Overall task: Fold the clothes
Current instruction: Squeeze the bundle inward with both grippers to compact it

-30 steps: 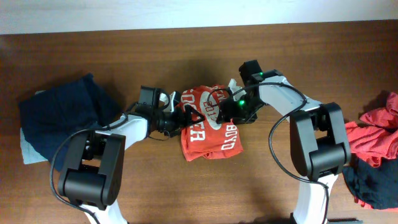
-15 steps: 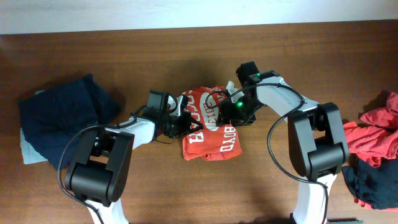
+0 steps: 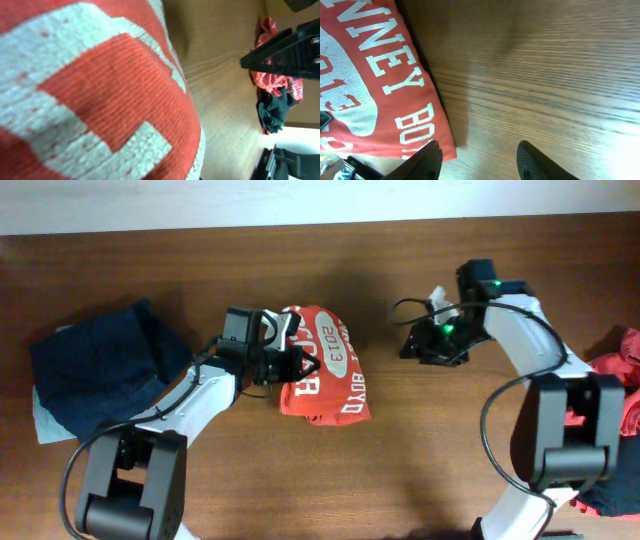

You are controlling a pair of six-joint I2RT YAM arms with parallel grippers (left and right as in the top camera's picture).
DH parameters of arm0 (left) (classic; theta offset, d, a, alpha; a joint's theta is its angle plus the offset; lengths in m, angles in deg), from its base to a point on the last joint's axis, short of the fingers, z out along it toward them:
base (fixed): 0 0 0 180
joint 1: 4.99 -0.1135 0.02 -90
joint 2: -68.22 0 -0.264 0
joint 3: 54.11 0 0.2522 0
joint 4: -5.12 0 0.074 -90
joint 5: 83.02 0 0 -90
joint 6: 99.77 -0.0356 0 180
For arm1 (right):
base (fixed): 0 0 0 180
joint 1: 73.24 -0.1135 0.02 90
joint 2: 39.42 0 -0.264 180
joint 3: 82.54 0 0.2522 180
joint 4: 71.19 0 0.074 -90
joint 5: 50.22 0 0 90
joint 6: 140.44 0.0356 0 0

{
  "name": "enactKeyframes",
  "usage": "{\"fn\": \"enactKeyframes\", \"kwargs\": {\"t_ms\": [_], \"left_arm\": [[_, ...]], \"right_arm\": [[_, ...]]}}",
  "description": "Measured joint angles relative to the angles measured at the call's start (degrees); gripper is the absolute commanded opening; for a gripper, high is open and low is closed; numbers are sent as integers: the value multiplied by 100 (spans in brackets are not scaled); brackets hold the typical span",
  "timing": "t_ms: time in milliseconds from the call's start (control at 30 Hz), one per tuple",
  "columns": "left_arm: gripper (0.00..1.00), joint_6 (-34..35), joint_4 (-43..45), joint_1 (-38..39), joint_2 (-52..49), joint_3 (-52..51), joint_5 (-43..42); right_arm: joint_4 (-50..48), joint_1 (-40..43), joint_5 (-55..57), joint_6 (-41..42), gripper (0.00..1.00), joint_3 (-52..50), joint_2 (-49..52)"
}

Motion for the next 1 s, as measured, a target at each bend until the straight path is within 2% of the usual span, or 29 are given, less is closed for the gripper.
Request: {"fn": "enactKeyframes", "kwargs": {"t_ms": [267, 367, 400, 433, 467, 500, 633, 800, 1000], "left_arm": [[0, -44, -35, -4, -2, -2, 136], [0, -46, -310, -4, -2, 15, 306], [11, -46, -450, -4, -2, 26, 400], [32, -44, -619, -4, -2, 26, 538], [92, -42, -730, -4, -2, 26, 647], [99, -39, -820, -4, -2, 26, 774], [99, -37, -1215, -74, -2, 37, 1027], [99, -37, -1788, -584, 0, 72, 1097], [99, -334, -2822, -955, 393, 791, 1226]], "right_arm": [[68, 24, 0, -2, 54, 0, -15], [79, 24, 0, -2, 53, 0, -15], [81, 24, 0, -7, 54, 0, -15], [81, 24, 0, -4, 54, 0, -15], [83, 24, 0, 0, 54, 0, -15], [83, 24, 0, 0, 59, 0, -15], [111, 24, -20, -20, 64, 0, -15], [107, -59, -96, -229, 78, 0, -15], [-492, -610, -192, -481, 79, -4, 13]]}}
